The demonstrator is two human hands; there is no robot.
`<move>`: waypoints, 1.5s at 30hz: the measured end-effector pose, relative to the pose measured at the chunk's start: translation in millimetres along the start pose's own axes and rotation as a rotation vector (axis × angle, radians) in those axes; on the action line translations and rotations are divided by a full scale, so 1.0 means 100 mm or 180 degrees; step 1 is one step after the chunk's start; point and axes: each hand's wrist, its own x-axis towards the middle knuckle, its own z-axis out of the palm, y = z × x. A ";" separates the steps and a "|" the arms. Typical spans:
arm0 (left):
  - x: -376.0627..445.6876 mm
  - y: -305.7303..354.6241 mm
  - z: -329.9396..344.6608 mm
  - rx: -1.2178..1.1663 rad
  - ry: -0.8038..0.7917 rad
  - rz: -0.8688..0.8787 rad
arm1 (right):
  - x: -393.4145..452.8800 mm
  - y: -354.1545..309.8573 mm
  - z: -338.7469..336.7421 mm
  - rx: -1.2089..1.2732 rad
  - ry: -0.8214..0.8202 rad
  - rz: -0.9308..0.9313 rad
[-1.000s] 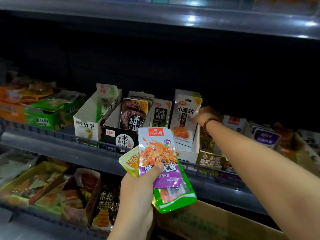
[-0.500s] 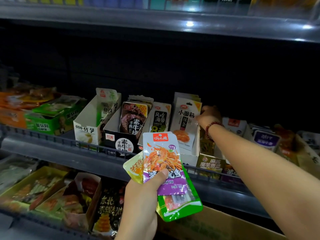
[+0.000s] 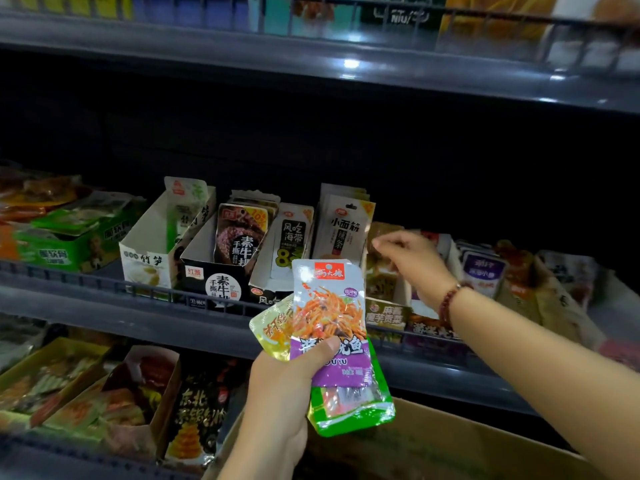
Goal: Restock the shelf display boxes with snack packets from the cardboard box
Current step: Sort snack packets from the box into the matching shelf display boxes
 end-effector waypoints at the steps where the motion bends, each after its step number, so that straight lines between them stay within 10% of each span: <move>1: -0.01 -0.04 0.01 0.0031 -0.0077 0.0015 | -0.17 -0.04 -0.08 0.0172 -0.0213 0.0125; 7: -0.24 -0.12 0.22 0.0274 -0.0355 -0.0030 | -1.02 -0.11 -0.43 0.0202 -0.1083 0.0390; 17: -0.58 -0.32 0.53 0.0089 -0.1167 -0.0664 | -1.36 0.18 -1.05 0.0764 -0.0372 0.0955; 33: -0.39 -0.40 0.58 0.0046 -0.0535 -0.0656 | -0.62 0.74 -1.57 0.0393 0.0806 0.0958; 45: -0.26 -0.27 0.51 -0.0086 -0.0514 -0.0580 | 0.34 0.57 -1.03 -0.0850 0.0651 0.0165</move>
